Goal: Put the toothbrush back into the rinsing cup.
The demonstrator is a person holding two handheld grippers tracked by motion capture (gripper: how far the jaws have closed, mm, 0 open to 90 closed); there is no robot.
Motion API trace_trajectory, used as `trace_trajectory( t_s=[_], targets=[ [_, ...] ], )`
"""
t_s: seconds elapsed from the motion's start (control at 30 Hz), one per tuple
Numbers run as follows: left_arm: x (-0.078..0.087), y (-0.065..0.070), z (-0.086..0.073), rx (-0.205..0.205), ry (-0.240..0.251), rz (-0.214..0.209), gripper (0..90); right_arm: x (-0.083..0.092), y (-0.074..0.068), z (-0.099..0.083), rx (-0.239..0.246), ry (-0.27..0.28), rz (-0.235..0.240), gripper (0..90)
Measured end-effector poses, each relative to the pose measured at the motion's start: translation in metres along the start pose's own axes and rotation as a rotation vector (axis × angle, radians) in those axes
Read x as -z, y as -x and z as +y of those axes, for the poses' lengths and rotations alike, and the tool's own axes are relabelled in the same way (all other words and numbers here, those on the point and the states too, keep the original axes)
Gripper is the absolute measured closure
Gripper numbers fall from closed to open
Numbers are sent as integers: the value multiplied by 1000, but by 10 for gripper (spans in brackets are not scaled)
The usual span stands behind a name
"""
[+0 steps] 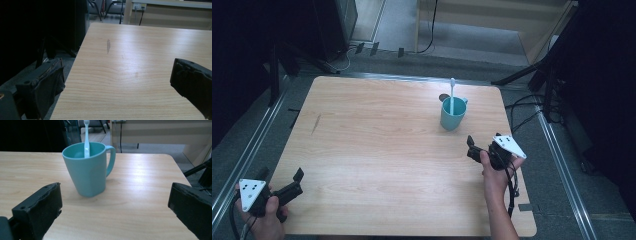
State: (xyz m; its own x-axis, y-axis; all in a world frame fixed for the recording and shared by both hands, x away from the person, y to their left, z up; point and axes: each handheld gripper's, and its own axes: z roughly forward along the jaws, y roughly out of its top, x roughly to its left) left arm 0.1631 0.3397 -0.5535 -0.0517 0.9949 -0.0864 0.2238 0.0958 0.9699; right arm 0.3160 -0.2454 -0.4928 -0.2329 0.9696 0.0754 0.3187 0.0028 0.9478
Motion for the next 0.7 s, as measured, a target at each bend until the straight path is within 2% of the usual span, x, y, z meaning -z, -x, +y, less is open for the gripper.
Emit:
trace_trajectory(
  t_s=[0.33,0.7],
  targets=[
    [0,0,0,-1,-1,2,0,27,19,-29,-9,-34,-19,0],
    [0,1,0,-7,1,6,0,63,50,-60,-41,-62,-57,0]
  ],
)
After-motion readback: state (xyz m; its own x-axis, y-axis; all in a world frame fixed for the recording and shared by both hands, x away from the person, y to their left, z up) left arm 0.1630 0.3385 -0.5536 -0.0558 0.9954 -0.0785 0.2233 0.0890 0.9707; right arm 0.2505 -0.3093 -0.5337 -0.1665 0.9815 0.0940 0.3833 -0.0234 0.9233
